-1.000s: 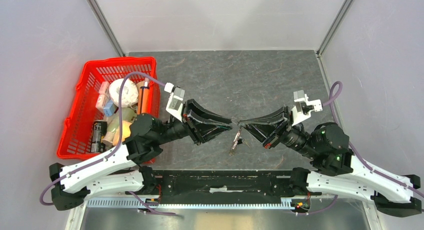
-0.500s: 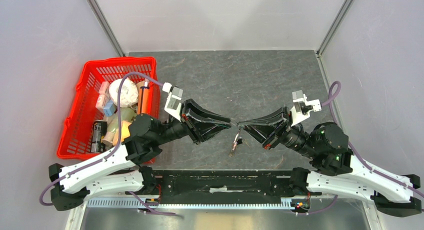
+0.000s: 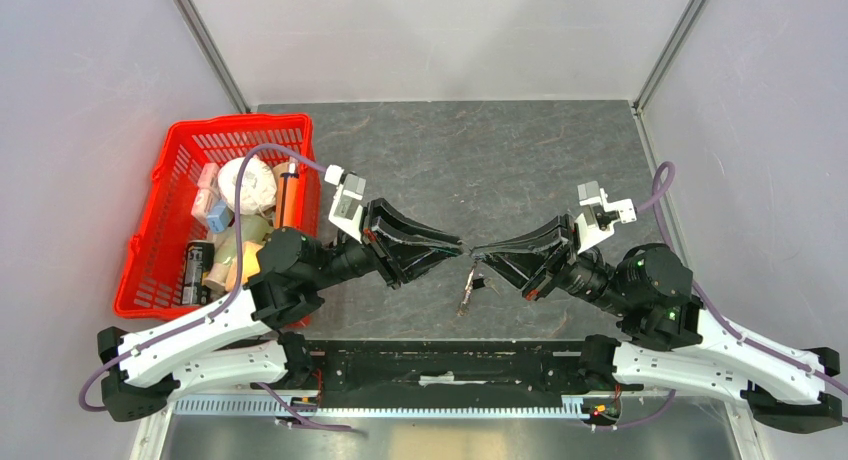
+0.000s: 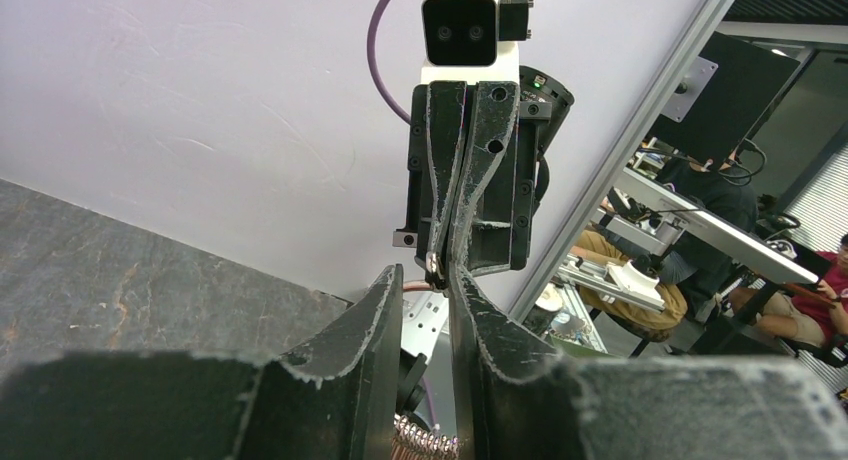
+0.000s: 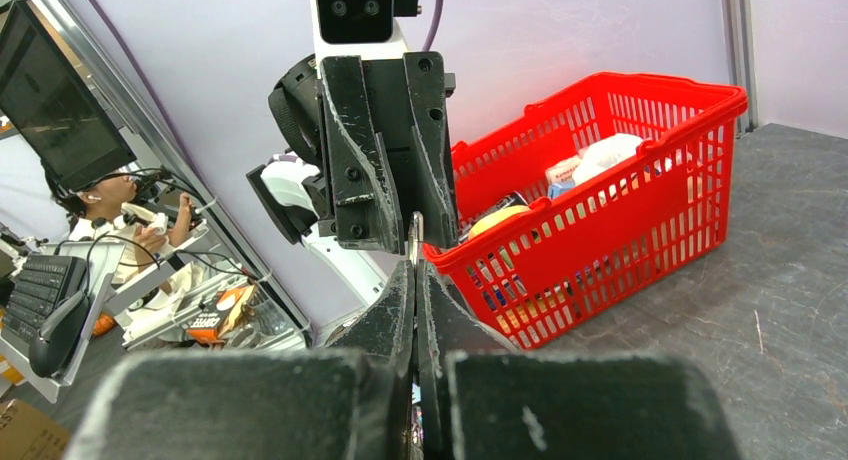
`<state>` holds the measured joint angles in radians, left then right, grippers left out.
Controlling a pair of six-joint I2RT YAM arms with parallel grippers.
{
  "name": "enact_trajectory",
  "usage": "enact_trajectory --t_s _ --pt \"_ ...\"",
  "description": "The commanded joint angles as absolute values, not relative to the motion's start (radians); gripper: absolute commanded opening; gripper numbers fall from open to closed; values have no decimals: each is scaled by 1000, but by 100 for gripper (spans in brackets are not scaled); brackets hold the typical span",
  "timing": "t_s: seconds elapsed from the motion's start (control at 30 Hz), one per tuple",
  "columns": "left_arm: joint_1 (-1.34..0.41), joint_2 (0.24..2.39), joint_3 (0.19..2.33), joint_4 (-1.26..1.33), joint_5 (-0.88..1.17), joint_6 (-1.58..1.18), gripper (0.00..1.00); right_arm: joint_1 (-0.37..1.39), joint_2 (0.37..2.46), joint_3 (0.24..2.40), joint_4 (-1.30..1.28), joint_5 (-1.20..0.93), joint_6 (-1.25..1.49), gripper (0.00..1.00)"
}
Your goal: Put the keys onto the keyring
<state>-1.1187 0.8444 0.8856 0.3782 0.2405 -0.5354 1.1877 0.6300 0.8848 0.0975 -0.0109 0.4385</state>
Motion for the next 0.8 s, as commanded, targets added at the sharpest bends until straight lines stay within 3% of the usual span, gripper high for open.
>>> enact_trajectory --t_s 0.0,0.37,0.53,0.77 --pt "-1121 841 919 441 242 -532 27 1192 625 890 156 -26 450 0" --pt "-1121 853 937 438 261 -533 14 1192 624 881 153 -24 450 0" --pt "-1120 869 951 436 284 -539 2 1192 620 872 156 -17 453 0" --pt "-1120 870 957 425 314 -540 2 1191 612 879 138 -15 450 0"
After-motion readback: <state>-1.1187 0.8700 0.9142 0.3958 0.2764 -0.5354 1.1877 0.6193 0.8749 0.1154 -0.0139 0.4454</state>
